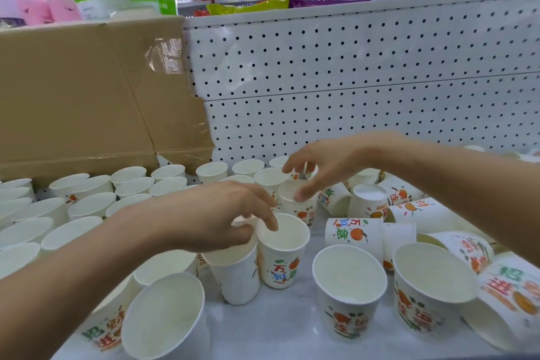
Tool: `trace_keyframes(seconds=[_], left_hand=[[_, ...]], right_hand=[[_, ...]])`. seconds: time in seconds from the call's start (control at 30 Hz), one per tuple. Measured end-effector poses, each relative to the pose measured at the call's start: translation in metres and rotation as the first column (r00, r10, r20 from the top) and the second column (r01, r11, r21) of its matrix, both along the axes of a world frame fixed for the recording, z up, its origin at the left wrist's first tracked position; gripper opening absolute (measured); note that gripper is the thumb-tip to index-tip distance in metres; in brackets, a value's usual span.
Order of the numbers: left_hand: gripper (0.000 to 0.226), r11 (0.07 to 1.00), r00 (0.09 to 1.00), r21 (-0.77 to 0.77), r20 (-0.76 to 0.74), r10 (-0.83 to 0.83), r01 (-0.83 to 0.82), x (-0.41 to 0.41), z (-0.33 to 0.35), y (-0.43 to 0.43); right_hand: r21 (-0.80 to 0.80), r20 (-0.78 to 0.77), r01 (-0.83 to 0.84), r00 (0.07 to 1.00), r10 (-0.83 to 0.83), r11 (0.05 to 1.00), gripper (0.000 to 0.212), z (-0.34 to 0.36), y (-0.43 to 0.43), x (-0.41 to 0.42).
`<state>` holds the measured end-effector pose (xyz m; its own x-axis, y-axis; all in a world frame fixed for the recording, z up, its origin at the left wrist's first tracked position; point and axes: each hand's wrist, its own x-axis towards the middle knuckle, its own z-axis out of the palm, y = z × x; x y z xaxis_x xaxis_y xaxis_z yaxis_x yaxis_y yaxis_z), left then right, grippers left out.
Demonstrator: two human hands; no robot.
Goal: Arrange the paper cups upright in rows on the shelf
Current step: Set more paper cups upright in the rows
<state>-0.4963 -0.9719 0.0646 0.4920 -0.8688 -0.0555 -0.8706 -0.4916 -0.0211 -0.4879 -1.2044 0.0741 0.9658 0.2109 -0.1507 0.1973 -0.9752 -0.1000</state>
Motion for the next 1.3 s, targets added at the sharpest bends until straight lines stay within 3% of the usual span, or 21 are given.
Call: trace_keyframes(seconds=[0.17, 0.33, 0.5, 0.63, 0.73, 0.8, 0.87, 0.93, 1.1, 1.23, 1.3], left_hand=[[0.032, 0.988, 0.991, -0.143, 0.134, -0.031, 0.05, -0.017, 0.006, -0.007], [0.054, 0.935, 0.986, -0.317, 0.101, -0.135, 0.161, -0.061, -0.009, -0.026], [0.049, 0.89, 0.991, -0.444, 0.119, -0.059, 0.107, -0.09, -0.044, -0.031], [0.042, 0.842, 0.98, -0.531, 0.197, 0.012, 0.096, -0.107, -0.068, -0.036], [0.034, 0.818, 0.973, -0.568, 0.227, 0.044, 0.096, -0.114, -0.081, -0.039], [0.028, 0.822, 0.957, -0.561, 0.279, 0.076, 0.098, -0.116, -0.085, -0.041], [0.028, 0.833, 0.94, -0.543, 0.328, 0.099, 0.102, -0.116, -0.088, -0.041], [0.029, 0.839, 0.937, -0.535, 0.333, 0.104, 0.097, -0.116, -0.087, -0.036], [0.025, 0.843, 0.953, -0.538, 0.27, 0.14, 0.028, -0.11, -0.086, -0.005], [0.031, 0.825, 0.969, -0.565, 0.188, 0.161, -0.027, -0.105, -0.082, 0.007], [0.038, 0.804, 0.965, -0.595, 0.204, 0.162, -0.009, -0.111, -0.078, 0.004]], right_hand=[[0.199, 0.137, -0.009, 0.99, -0.019, 0.98, 0.052, 0.009, -0.03, -0.046], [0.265, 0.237, -0.056, 0.972, -0.009, 0.963, 0.045, 0.008, -0.042, -0.085], [0.314, 0.346, -0.139, 0.938, 0.023, 0.939, 0.03, -0.006, -0.039, -0.116], [0.318, 0.483, -0.203, 0.875, 0.026, 0.926, 0.03, -0.024, -0.032, -0.147], [0.278, 0.551, -0.181, 0.834, -0.002, 0.943, 0.039, -0.039, -0.033, -0.182], [0.151, 0.558, -0.125, 0.83, 0.02, 0.981, 0.041, -0.052, -0.034, -0.201], [0.022, 0.57, -0.094, 0.819, 0.065, 0.995, 0.03, -0.067, -0.032, -0.209], [-0.005, 0.577, -0.106, 0.812, 0.089, 0.994, 0.016, -0.077, -0.024, -0.21], [0.146, 0.534, -0.152, 0.844, 0.051, 0.978, 0.021, -0.083, 0.008, -0.192], [0.332, 0.59, -0.207, 0.807, -0.031, 0.92, 0.022, -0.092, 0.018, -0.185], [0.407, 0.617, -0.203, 0.78, -0.104, 0.891, 0.033, -0.093, 0.014, -0.196]])
